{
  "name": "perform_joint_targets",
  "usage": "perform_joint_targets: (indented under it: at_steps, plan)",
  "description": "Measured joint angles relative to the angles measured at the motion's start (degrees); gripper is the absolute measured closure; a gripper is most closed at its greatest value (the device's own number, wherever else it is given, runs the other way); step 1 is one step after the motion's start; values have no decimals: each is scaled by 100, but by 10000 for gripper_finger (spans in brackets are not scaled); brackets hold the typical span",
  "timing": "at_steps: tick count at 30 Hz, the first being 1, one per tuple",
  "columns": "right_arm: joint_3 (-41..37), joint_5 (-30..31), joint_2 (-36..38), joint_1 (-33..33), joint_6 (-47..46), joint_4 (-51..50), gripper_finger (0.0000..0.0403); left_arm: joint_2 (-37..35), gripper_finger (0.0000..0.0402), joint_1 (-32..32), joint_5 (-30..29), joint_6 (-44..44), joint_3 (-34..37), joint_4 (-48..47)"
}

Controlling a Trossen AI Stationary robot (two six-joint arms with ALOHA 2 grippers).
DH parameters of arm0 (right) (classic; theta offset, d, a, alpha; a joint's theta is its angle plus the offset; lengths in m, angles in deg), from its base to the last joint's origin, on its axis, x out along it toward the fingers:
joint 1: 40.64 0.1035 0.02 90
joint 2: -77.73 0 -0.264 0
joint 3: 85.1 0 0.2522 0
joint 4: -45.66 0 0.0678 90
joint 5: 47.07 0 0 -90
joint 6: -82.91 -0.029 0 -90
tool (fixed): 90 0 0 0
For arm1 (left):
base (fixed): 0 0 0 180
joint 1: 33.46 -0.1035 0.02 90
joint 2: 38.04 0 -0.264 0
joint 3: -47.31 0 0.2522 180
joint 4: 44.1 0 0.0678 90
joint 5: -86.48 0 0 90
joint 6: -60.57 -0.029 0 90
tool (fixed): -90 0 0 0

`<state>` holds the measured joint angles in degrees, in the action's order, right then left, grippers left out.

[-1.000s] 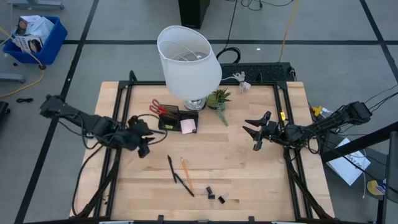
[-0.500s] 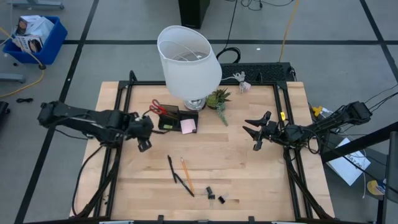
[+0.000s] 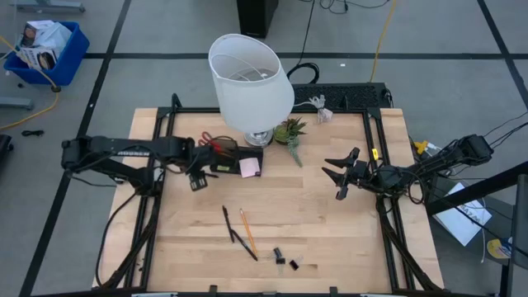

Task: Pick and place office supplies into organizer
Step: Put the black pen into the black desk organizer

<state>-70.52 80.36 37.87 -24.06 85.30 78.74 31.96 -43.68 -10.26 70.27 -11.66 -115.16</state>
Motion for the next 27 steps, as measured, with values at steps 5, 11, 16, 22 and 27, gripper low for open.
perform_joint_targets:
  at_steps: [5,11,16,22,27]
  plan:
    - [1,1,0,0,0,1,261,66,215,-407,114,-446,0,72]
    - [0,0,0,-1,0,-1,261,271,215,-660,452,-820,0,129]
    - [2,1,0,1,0,0,261,710,215,-733,290,-834,2,135]
    - [1,1,-1,1,0,1,261,1203,215,-710,255,-969,2,357]
    - [2,1,-2,1,0,-3,261,1346,215,-687,225,-1004,2,528]
